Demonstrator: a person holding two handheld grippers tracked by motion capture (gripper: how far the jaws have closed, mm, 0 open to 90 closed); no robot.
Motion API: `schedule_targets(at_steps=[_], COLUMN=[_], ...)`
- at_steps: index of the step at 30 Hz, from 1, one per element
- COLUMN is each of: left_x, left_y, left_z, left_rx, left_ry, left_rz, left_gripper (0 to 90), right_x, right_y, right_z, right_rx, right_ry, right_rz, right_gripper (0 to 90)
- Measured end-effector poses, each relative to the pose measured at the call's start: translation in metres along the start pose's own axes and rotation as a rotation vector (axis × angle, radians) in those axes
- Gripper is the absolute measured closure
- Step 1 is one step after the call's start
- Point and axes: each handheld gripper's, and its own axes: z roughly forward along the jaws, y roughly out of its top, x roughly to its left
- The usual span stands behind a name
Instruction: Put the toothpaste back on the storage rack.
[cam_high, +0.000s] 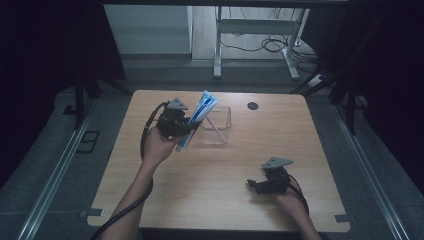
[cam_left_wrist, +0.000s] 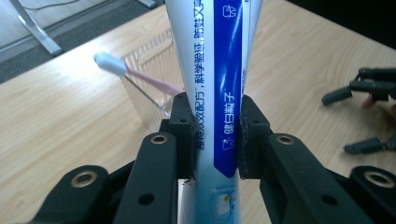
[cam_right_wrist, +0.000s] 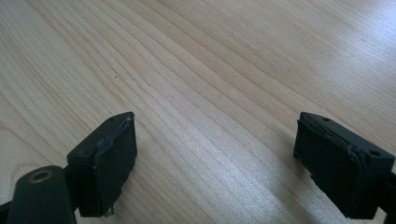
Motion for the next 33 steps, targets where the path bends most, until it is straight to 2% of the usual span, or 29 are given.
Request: schedule_targets(at_steps=[9,18,25,33], left_x=[0.007,0.013,0.016,0.017], left_y=[0.023,0.034,0.043,0.055], left_z=[0.011,0.027,0.039,0.052], left_rx=[-0.038,-0.090,-0.122,-0.153], left_ry=[0.031,0.049,0.050,0.040], left_rz=[0.021,0.021,0.004,0.007], left_gripper=[72.5,72.5,72.6,72.7], right_x=[0.000,0.000,0.000,0.000], right_y=[0.000,0.000,0.000,0.000], right_z=[0.000,0.000,0.000,0.000], right_rx=[0.000,0.000,0.000,0.000], right_ry=[0.000,0.001,0.000,0.000], right_rz=[0.000,-0.001,-0.001,0.000], right_gripper=[13.1,13.1,13.1,13.1])
